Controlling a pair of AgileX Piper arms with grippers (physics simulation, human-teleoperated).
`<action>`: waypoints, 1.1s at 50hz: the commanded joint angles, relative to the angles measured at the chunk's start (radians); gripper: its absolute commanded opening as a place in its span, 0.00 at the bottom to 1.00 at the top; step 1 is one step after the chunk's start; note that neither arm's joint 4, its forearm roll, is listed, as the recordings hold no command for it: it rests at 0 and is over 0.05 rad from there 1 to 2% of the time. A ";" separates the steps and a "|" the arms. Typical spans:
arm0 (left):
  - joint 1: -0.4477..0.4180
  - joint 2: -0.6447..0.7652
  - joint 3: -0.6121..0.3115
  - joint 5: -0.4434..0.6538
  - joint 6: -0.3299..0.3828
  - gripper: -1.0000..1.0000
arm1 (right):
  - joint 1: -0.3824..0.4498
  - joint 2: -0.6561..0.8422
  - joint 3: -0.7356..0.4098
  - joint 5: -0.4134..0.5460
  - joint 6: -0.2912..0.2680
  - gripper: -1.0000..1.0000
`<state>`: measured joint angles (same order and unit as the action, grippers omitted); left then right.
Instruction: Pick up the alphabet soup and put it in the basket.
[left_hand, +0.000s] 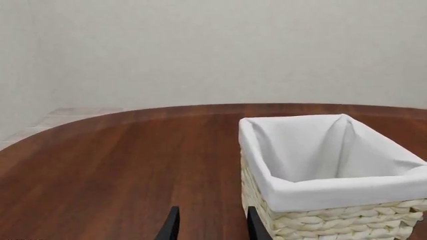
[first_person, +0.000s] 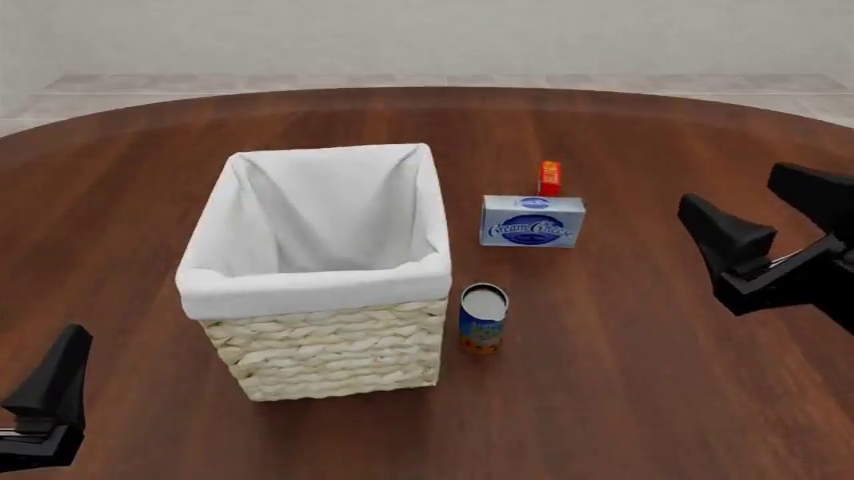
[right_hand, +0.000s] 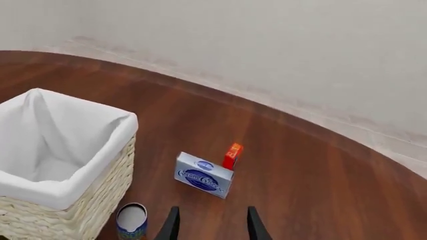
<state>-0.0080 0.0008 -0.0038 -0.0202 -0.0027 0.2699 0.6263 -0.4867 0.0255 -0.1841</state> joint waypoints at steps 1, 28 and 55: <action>0.002 0.000 0.000 0.003 -0.005 1.00 | 0.024 0.112 -0.061 0.004 -0.032 1.00; 0.008 0.000 0.000 -0.001 -0.009 1.00 | 0.086 0.172 -0.115 -0.004 -0.043 1.00; 0.011 0.000 0.000 -0.002 0.000 1.00 | 0.223 0.274 -0.193 0.066 -0.116 1.00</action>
<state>0.0008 0.0007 -0.0038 -0.0216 -0.0052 0.4561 0.8677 -0.6531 0.0671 -0.2834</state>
